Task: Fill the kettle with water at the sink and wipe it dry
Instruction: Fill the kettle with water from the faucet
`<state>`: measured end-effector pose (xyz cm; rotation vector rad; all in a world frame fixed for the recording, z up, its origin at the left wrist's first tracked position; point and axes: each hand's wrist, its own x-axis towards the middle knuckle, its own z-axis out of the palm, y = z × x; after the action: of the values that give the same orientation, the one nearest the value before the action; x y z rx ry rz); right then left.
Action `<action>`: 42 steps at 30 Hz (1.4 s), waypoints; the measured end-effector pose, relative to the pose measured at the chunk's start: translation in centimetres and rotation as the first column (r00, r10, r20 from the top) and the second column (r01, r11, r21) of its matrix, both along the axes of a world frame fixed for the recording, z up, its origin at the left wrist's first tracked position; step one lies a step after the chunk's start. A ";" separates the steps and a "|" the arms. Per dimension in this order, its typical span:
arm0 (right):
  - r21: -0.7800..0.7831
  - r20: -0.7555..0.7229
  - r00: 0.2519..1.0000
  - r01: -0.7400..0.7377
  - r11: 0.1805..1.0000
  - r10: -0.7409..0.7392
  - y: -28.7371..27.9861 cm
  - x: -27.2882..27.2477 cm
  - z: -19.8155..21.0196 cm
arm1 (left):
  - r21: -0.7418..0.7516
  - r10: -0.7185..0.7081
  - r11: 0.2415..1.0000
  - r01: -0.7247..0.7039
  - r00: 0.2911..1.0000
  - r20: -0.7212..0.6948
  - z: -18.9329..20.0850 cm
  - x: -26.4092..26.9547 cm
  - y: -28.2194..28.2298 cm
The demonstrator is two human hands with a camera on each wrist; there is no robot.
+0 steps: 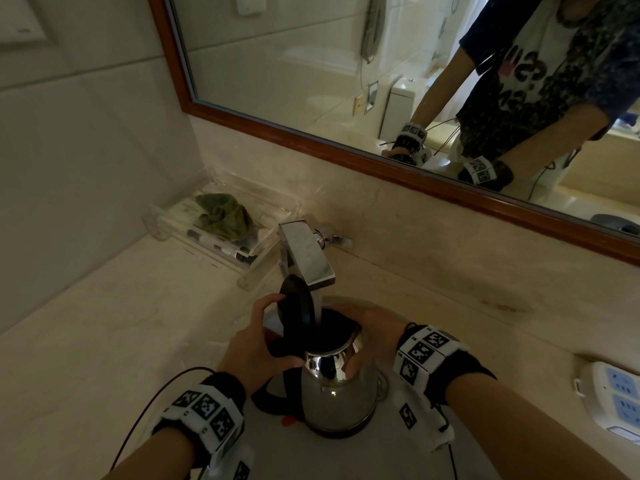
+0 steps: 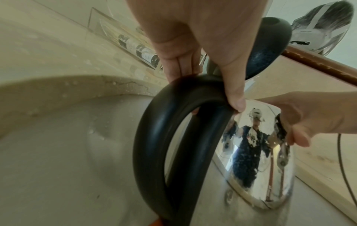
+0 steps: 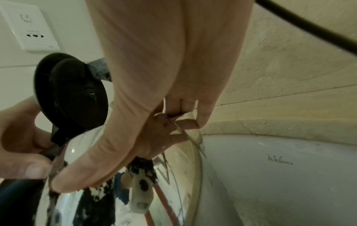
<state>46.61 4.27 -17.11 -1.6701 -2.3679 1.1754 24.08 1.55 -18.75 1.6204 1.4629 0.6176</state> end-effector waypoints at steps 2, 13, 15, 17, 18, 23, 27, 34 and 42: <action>0.000 0.009 1.000 0.003 1.000 -0.003 0.0 -0.1 -0.1 | 0.003 -0.014 1.000 0.014 1.000 -0.003 0.2 0.1 0.0; 0.002 0.000 1.000 -0.002 1.000 0.002 0.3 0.1 -0.4 | 0.007 0.020 1.000 -0.020 1.000 0.005 -0.7 -0.1 0.1; 0.007 -0.003 1.000 -0.004 1.000 0.004 0.3 0.2 -0.4 | 0.009 0.022 1.000 -0.022 1.000 0.007 -0.7 -0.1 0.1; 0.009 -0.002 1.000 -0.006 1.000 0.006 0.3 0.3 -0.4 | 0.016 0.020 1.000 -0.021 1.000 0.014 -0.6 -0.1 0.1; 0.010 -0.007 1.000 -0.005 1.000 0.005 0.3 0.3 -0.4 | 0.016 0.020 1.000 -0.020 1.000 0.015 -0.5 -0.1 0.1; 0.034 -0.037 0.999 -0.012 0.999 0.013 0.3 0.2 -0.4 | 0.011 0.021 1.000 -0.021 1.000 0.018 -0.5 -0.1 0.2; 0.032 -0.036 0.999 -0.004 0.999 0.005 0.3 0.2 -0.6 | 0.016 0.028 0.999 -0.028 1.000 0.013 -0.6 0.0 0.1; 0.031 -0.023 1.000 0.007 0.999 -0.006 0.2 0.3 -0.7 | 0.011 0.027 1.000 -0.027 1.000 0.011 -0.6 0.1 0.1; 0.020 -0.029 1.000 0.010 1.000 -0.010 0.3 0.2 -0.6 | 0.016 0.027 1.000 -0.027 1.000 0.006 -0.6 0.2 0.0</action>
<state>46.85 4.57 -17.73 -1.6456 -2.3440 1.1618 24.25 1.58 -19.33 1.6120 1.4813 0.6501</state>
